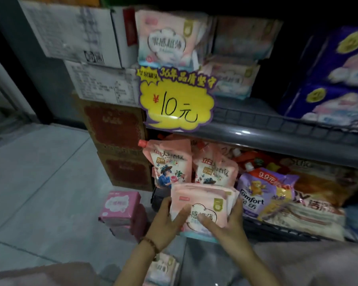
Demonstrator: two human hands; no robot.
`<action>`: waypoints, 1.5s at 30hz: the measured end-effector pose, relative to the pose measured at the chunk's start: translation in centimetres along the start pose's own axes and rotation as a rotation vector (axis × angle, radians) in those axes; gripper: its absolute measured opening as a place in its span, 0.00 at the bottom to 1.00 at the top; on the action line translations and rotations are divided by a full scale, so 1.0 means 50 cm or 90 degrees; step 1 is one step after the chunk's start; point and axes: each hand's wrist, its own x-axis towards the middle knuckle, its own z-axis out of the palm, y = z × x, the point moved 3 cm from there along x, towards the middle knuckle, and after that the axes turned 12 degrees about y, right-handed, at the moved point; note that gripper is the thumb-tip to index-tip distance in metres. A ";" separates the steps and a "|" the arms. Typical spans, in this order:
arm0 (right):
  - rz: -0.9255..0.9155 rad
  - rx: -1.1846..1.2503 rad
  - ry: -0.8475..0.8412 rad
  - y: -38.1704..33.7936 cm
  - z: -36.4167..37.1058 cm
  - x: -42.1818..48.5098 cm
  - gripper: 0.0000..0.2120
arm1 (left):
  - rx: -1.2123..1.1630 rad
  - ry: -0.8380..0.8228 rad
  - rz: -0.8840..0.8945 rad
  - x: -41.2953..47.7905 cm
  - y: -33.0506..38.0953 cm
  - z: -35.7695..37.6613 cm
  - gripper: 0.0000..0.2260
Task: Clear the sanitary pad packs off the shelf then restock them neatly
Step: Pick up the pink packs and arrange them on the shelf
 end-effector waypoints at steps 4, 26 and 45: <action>-0.125 0.063 0.026 -0.156 -0.088 0.006 0.64 | -0.038 0.019 0.191 -0.019 0.197 0.015 0.14; -0.354 -0.064 -0.039 -0.440 -0.152 0.389 0.58 | 0.769 -0.027 0.480 0.265 0.668 0.084 0.34; -0.306 0.033 0.003 -0.454 -0.158 0.364 0.22 | 0.733 0.076 0.610 0.223 0.616 0.032 0.24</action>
